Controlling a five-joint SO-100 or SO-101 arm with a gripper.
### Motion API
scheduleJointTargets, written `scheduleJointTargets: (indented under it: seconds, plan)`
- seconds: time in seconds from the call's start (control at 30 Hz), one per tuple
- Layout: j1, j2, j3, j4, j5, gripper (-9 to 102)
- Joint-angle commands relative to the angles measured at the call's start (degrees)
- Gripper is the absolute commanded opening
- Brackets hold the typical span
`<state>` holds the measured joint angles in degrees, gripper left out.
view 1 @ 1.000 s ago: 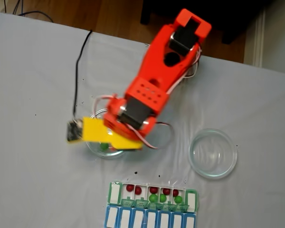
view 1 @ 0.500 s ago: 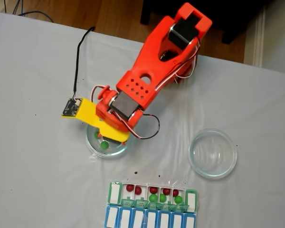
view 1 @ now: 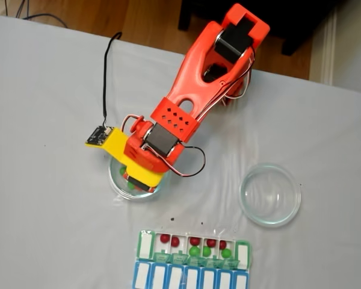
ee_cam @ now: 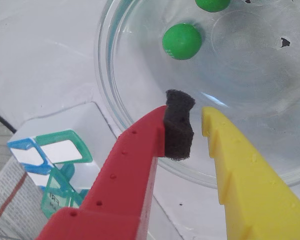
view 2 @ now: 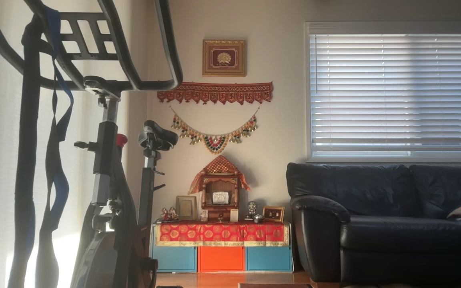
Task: Sort medicines into box.
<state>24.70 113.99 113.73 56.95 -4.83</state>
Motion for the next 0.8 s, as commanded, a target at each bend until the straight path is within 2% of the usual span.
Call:
scheduleJointTargets:
  seconds: [0.0,0.17,0.43,0.77]
  plan:
    - [-1.1,4.2,-0.4,-1.4,0.0,14]
    - [-1.0,3.3,-1.0,-1.9,-0.2,25]
    - [-1.7,0.4,-2.5,-3.0,0.1,27]
    - [-1.3,-1.7,-1.7,-7.0,0.4,23]
